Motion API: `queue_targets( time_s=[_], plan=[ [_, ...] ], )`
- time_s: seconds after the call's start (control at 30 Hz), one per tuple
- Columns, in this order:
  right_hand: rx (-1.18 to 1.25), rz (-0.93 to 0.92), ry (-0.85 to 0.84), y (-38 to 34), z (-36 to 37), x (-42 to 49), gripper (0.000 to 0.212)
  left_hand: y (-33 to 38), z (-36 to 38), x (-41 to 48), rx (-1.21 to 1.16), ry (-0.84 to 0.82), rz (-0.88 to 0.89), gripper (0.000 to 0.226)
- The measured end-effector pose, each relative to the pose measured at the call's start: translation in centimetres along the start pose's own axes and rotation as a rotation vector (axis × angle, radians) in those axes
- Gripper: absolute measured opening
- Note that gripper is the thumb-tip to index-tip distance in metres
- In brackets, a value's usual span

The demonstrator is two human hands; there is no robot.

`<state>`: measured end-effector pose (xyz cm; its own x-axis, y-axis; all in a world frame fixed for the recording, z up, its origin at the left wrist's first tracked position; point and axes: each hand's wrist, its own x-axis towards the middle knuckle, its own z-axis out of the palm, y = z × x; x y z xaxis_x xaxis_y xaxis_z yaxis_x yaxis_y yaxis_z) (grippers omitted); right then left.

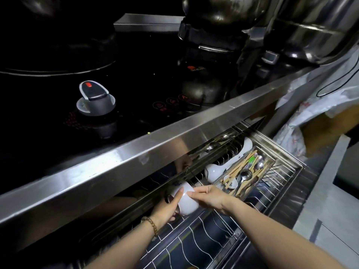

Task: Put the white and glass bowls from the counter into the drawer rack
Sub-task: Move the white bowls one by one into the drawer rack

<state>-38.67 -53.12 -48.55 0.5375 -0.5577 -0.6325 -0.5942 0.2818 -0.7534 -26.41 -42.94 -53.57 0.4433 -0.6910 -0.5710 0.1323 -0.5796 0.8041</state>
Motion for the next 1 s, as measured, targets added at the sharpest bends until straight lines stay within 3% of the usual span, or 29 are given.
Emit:
queue_targets(
  time_s=[0.17, 0.23, 0.37, 0.73, 0.87, 1.0],
  plan=[
    [-0.095, -0.02, 0.134, -0.5, 0.0, -0.8, 0.031, 0.4, -0.6, -1.7, -0.008, -0.011, 0.002, 0.069],
    [-0.153, -0.031, 0.166, -1.3, -0.4, -2.0, 0.038, 0.8, -0.9, -2.9, 0.015, -0.009, 0.038, 0.071],
    [-0.177, -0.125, 0.211, -3.4, -1.0, -6.4, 0.046, 2.8, -1.8, -6.2, 0.048, 0.035, 0.133, 0.057],
    [-0.062, -0.559, 0.328, -9.3, 0.8, -24.7, 0.034, 11.3, -6.1, -21.5, 0.082, -0.081, 0.529, 0.039],
    [-0.049, -0.744, 0.289, -14.0, 3.6, -29.5, 0.03, 15.4, -10.4, -28.7, 0.073, -0.078, 0.763, 0.032],
    [-0.065, -0.908, 0.182, -19.9, 8.3, -33.3, 0.029, 18.8, -16.4, -35.3, 0.091, 0.04, 0.979, 0.036]
  ],
)
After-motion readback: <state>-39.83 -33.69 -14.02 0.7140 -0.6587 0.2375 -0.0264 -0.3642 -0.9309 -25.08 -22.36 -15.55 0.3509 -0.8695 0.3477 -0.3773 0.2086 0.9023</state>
